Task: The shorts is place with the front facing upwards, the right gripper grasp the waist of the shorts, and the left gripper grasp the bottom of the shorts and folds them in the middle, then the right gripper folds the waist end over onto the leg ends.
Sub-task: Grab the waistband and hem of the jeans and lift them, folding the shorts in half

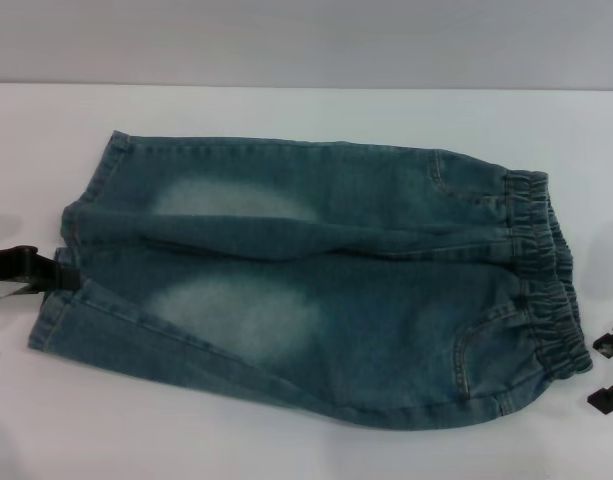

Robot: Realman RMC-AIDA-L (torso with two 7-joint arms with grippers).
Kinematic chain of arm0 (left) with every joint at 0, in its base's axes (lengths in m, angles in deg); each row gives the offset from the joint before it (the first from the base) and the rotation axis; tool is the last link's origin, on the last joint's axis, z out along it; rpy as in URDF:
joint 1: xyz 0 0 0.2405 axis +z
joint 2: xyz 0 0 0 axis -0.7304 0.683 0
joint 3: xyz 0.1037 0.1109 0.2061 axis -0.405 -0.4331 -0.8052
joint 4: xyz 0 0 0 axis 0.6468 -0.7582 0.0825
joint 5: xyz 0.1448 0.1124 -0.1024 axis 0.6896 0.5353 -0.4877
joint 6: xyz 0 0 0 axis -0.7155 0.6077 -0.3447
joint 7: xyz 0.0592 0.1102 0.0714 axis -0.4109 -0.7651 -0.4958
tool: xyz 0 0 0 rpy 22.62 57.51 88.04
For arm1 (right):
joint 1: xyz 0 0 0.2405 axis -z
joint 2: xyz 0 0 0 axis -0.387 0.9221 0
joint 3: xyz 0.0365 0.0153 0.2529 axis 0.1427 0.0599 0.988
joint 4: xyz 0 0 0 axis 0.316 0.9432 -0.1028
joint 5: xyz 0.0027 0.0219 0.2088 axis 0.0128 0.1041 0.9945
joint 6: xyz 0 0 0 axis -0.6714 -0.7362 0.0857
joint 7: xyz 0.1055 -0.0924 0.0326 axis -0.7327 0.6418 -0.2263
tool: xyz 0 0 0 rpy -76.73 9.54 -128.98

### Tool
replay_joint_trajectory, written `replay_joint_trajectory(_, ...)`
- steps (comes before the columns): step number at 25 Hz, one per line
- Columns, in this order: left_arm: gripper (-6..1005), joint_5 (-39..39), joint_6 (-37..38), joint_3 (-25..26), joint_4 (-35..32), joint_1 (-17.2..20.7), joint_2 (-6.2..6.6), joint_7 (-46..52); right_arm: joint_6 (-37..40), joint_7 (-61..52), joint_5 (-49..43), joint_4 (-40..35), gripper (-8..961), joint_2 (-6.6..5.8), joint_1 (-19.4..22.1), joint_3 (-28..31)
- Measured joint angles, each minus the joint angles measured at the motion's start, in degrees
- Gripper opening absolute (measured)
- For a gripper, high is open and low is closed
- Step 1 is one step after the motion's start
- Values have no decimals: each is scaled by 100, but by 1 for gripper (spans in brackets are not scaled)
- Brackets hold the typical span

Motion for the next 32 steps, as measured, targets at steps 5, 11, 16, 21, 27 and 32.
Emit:
replay_joint_trajectory(5, 62, 0, -30, 0, 13, -1, 0, -37, -43, 0, 8, 45, 822, 22, -32, -20)
replay_joint_trajectory(11, 64, 1, -75, 0, 36, 4, -1, -65, -37, -4, 42, 150, 820, 68, -136, -18)
replay_joint_trajectory(16, 66, 1, -83, -8, 44, -20, -1, -69, 54, -6, 44, 73, 819, 148, -239, -19)
replay_joint_trajectory(21, 68, 1, -109, -35, 53, -23, -12, -70, 60, 12, 64, 70, 817, 160, -294, -10)
replay_joint_trajectory(27, 71, 1, -140, -12, 55, -24, -15, -78, 64, 73, 76, 78, 816, 169, -310, -17)
replay_joint_trajectory(32, 73, 1, -141, -9, 55, -21, -18, -123, 65, 119, 143, 64, 814, 150, -310, -2)
